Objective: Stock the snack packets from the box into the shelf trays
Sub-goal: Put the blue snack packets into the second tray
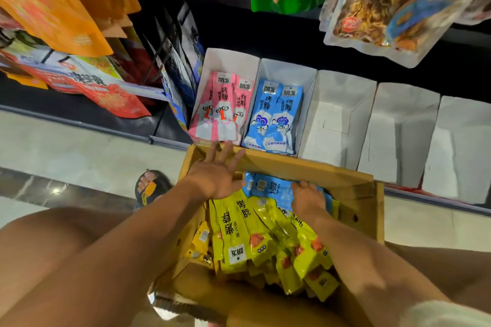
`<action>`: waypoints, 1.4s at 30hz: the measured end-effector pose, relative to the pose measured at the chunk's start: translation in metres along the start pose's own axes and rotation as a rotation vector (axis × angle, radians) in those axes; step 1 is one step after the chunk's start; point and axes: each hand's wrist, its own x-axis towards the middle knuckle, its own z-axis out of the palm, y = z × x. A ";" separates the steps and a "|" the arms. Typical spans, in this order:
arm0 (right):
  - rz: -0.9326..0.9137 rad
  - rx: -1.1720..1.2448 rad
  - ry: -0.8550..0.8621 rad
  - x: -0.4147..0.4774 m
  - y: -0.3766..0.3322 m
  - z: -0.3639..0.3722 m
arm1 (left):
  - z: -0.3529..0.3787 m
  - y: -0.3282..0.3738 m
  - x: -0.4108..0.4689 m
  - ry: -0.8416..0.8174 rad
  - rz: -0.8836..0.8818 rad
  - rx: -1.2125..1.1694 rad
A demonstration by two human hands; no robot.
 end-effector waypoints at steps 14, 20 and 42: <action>-0.028 0.095 0.050 -0.009 0.000 -0.004 | -0.002 -0.002 0.000 0.015 -0.005 -0.045; -0.044 0.293 0.068 -0.032 0.007 -0.034 | -0.006 -0.004 0.001 0.072 0.004 -0.088; -0.123 1.190 0.397 -0.109 -0.058 -0.178 | -0.039 0.040 -0.039 -0.014 0.277 -1.622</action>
